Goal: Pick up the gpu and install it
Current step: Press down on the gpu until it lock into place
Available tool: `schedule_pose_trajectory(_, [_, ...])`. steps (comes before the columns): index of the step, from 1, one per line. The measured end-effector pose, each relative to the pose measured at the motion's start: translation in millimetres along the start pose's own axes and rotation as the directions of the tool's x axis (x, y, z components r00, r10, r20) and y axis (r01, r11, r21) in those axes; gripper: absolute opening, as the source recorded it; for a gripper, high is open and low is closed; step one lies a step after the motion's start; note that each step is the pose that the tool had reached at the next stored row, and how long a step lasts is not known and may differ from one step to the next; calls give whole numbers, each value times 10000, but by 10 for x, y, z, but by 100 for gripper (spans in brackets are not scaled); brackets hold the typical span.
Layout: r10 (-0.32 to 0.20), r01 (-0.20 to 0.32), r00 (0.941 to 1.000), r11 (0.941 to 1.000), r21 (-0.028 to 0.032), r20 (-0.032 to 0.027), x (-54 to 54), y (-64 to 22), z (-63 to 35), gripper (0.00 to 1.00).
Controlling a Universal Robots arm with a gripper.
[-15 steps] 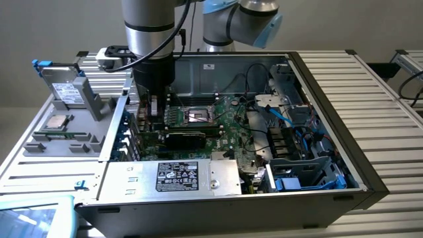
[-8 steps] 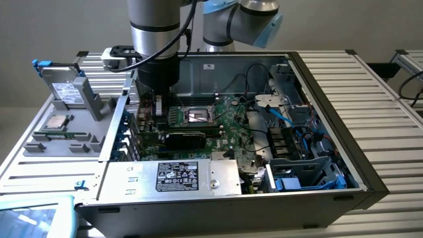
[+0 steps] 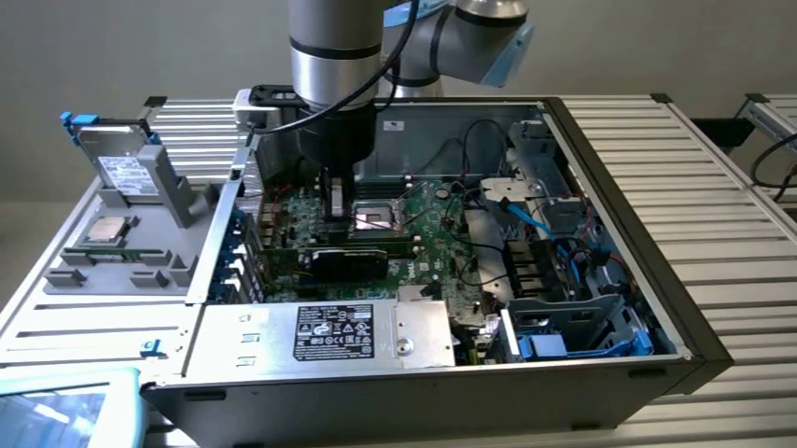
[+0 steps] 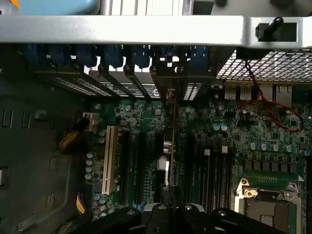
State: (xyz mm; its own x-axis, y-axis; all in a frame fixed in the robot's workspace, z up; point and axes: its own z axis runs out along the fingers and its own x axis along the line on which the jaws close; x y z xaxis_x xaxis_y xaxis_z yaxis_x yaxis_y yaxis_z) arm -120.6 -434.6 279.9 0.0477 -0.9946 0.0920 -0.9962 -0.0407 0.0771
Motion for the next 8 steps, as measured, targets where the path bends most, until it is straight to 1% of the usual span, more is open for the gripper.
schedule_pose_trajectory(6, [-3,3,10000,10000,-22,0,12,-244,-18,12])
schedule_pose_trajectory(8, [-3,3,10000,10000,-23,0,13,-251,-19,12])
